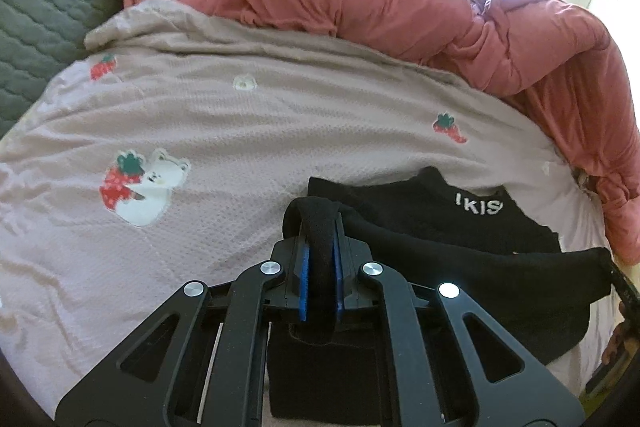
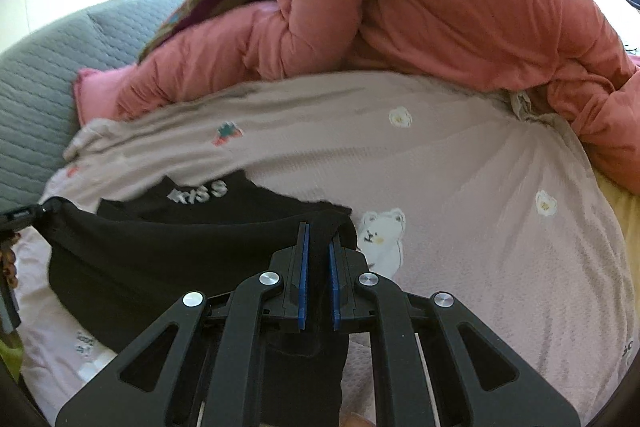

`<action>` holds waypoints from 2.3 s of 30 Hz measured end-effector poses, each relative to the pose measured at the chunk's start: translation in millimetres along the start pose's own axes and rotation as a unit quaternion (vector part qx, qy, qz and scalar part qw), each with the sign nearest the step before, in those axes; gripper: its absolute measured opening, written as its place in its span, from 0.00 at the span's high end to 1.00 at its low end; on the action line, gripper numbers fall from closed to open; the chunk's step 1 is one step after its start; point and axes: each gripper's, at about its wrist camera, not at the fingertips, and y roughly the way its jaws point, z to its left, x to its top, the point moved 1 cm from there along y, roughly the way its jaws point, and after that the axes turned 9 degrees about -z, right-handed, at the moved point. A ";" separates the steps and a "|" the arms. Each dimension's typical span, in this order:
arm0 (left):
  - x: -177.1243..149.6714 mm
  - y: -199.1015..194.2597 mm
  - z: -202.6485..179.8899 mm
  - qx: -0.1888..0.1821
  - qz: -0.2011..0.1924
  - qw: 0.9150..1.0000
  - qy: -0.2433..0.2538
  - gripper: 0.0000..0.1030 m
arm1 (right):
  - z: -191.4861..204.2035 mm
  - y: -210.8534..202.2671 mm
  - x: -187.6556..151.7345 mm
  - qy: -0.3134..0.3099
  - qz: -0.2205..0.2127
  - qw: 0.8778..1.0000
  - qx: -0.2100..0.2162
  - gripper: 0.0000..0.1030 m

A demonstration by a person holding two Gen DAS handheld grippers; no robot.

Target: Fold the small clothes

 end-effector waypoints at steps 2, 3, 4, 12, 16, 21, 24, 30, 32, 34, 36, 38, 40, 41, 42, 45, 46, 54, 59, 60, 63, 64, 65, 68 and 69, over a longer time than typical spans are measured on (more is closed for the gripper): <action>-3.3 9.3 3.6 -0.002 0.007 1.000 -0.010 0.94 | -1.0 7.9 -4.4 0.001 0.011 1.000 -0.009 0.92; -4.9 12.8 6.0 -0.002 0.010 1.000 -0.016 0.93 | -1.8 10.7 -5.5 0.002 0.014 1.000 -0.011 0.92; -5.9 14.8 7.3 0.002 0.010 1.000 -0.016 0.91 | -1.7 13.3 -6.4 0.002 0.017 1.000 -0.014 0.92; -5.5 -4.3 12.3 0.015 -0.038 0.999 -0.004 0.66 | 2.9 5.4 -9.5 -0.011 0.008 0.999 -0.052 0.50; -3.5 -22.0 19.0 0.015 -0.064 0.998 0.005 0.65 | 6.1 -15.7 -6.1 -0.017 -0.015 0.998 -0.063 0.50; 1.0 -45.3 26.9 0.013 -0.079 0.997 0.025 0.65 | 38.7 -37.8 -17.4 -0.042 -0.013 0.999 -0.021 0.50; -6.8 -51.1 18.9 -0.007 -0.067 0.996 0.050 0.65 | 70.7 -37.1 -30.5 -0.062 0.017 0.997 0.030 0.60; -37.5 -52.7 -9.8 -0.036 -0.024 0.992 0.123 0.81 | 127.0 -23.2 -52.7 -0.103 0.070 0.988 0.092 0.76; -45.6 -48.6 -18.6 -0.046 -0.005 0.989 0.140 0.85 | 139.4 -16.4 -57.8 -0.108 0.083 0.986 0.100 0.77; -52.7 -44.4 -23.0 -0.049 0.007 0.987 0.150 0.86 | 148.9 -8.4 -63.7 -0.115 0.095 0.984 0.102 0.77; -61.1 -37.2 -27.8 -0.053 0.027 0.985 0.162 0.86 | 156.0 -1.5 -69.7 -0.125 0.104 0.982 0.094 0.77; -68.0 -30.5 -31.8 -0.053 0.036 0.983 0.170 0.86 | 158.4 3.4 -72.2 -0.128 0.106 0.982 0.090 0.77; -71.4 -24.0 -35.7 -0.049 0.041 0.982 0.177 0.86 | 156.9 8.8 -70.1 -0.127 0.103 0.983 0.087 0.77; -72.8 -19.8 -38.9 -0.048 0.039 0.981 0.183 0.86 | 156.8 12.9 -68.5 -0.125 0.105 0.983 0.086 0.77; -73.3 -16.9 -41.0 -0.044 0.036 0.980 0.189 0.86 | 156.6 16.0 -67.7 -0.125 0.105 0.983 0.086 0.77; -71.2 -9.0 -41.4 -0.043 0.033 0.982 0.183 0.86 | 157.2 22.9 -62.6 -0.131 0.099 0.983 0.084 0.77; -69.7 -6.2 -40.2 -0.045 0.032 0.983 0.178 0.86 | 158.0 25.9 -61.2 -0.134 0.096 0.983 0.082 0.77; -50.6 24.6 -36.2 -0.060 0.034 0.987 0.143 0.78 | 156.1 56.7 -37.5 -0.135 0.081 0.985 0.067 0.79; -32.4 40.5 -33.2 -0.066 0.041 0.992 0.103 0.77 | 143.0 68.0 -5.1 -0.119 0.051 0.991 0.044 0.78; -28.1 43.4 -33.4 -0.063 0.040 0.992 0.101 0.75 | 139.0 68.9 3.6 -0.117 0.042 0.992 0.037 0.78; -14.7 53.3 -33.9 -0.058 0.037 0.993 0.095 0.69 | 127.0 67.2 23.4 -0.107 0.022 0.994 0.022 0.77; -10.8 55.9 -33.5 -0.059 0.036 0.993 0.091 0.69 | 123.2 65.2 28.3 -0.105 0.016 0.994 0.018 0.77; -6.8 57.5 -32.7 -0.060 0.034 0.994 0.085 0.69 | 119.4 62.0 31.5 -0.104 0.009 0.994 0.015 0.76; 3.0 54.9 -24.3 -0.080 0.020 0.995 0.056 0.62 | 104.8 50.9 35.2 -0.100 -0.005 0.995 0.001 0.71; 5.0 52.8 -21.4 -0.081 0.015 0.995 0.051 0.61 | 98.4 47.9 34.5 -0.097 -0.006 0.995 -0.006 0.67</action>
